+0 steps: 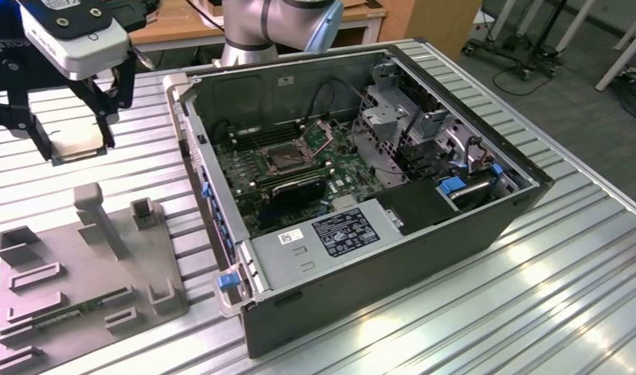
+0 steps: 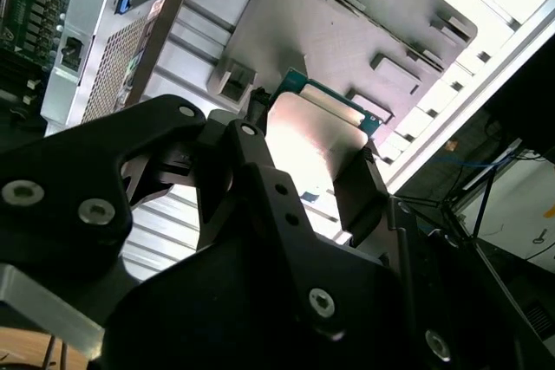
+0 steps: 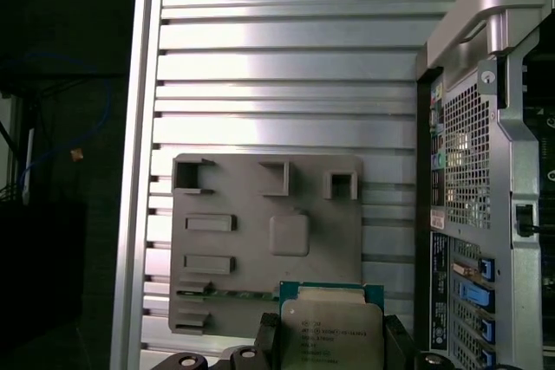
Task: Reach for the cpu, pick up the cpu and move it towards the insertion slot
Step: 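Pick up the cpu and move it towards the insertion slot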
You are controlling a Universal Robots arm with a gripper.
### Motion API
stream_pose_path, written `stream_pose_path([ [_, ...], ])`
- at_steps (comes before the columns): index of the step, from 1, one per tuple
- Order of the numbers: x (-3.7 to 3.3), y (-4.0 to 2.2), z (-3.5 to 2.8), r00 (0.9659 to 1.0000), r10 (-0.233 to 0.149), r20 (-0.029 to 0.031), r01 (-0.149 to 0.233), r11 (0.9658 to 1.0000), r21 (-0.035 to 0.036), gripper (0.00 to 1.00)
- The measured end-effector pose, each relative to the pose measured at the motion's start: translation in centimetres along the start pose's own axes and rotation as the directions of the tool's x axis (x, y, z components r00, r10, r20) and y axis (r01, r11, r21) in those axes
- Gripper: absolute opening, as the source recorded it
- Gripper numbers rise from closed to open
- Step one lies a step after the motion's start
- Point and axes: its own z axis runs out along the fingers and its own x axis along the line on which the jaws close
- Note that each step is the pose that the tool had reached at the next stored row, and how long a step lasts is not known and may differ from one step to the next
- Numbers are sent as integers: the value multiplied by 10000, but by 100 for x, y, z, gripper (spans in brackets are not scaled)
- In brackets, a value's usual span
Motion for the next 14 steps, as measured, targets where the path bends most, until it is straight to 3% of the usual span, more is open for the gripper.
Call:
stream_pose_path([
  [14,-92,-3,-2,10000,0,0,0,10000,-1,55],
])
